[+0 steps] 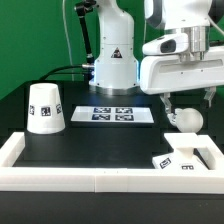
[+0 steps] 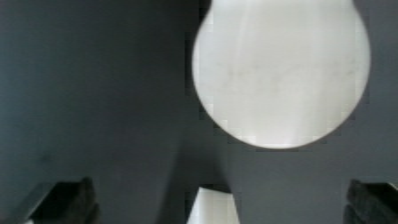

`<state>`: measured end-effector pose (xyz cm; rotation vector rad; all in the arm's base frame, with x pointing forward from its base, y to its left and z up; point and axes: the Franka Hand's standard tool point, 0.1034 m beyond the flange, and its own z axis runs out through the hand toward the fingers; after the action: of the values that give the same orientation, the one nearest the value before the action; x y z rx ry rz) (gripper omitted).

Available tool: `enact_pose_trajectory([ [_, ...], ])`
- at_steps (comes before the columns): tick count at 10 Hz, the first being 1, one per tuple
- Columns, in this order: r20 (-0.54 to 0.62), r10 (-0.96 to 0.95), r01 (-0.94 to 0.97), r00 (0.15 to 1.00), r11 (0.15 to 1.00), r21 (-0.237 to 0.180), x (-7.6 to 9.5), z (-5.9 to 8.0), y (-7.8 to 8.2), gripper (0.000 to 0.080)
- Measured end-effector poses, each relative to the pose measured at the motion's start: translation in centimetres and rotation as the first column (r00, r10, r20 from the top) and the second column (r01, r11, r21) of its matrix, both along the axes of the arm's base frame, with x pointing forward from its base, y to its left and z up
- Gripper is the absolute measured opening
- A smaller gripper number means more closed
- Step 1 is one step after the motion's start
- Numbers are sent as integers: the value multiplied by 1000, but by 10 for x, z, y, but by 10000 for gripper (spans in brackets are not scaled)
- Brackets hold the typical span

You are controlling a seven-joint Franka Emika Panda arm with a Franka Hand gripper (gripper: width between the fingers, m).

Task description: Assemble lamp

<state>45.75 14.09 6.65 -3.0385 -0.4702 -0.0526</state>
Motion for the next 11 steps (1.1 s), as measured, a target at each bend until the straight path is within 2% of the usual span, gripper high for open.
enact_pose_trajectory([
  [2,-137,-12,9,990,1000,-26,-10,-2,5,699],
  [7,-422,-10,-31,907,995,-91,-17,-7,7,699],
  [8,-501,-5,-59,866,992,-112,-19,-7,5,699],
  [9,-517,-10,-65,856,990,-126,-14,-9,5,699],
  [11,-666,-41,-94,744,982,-165,-26,-13,6,699],
])
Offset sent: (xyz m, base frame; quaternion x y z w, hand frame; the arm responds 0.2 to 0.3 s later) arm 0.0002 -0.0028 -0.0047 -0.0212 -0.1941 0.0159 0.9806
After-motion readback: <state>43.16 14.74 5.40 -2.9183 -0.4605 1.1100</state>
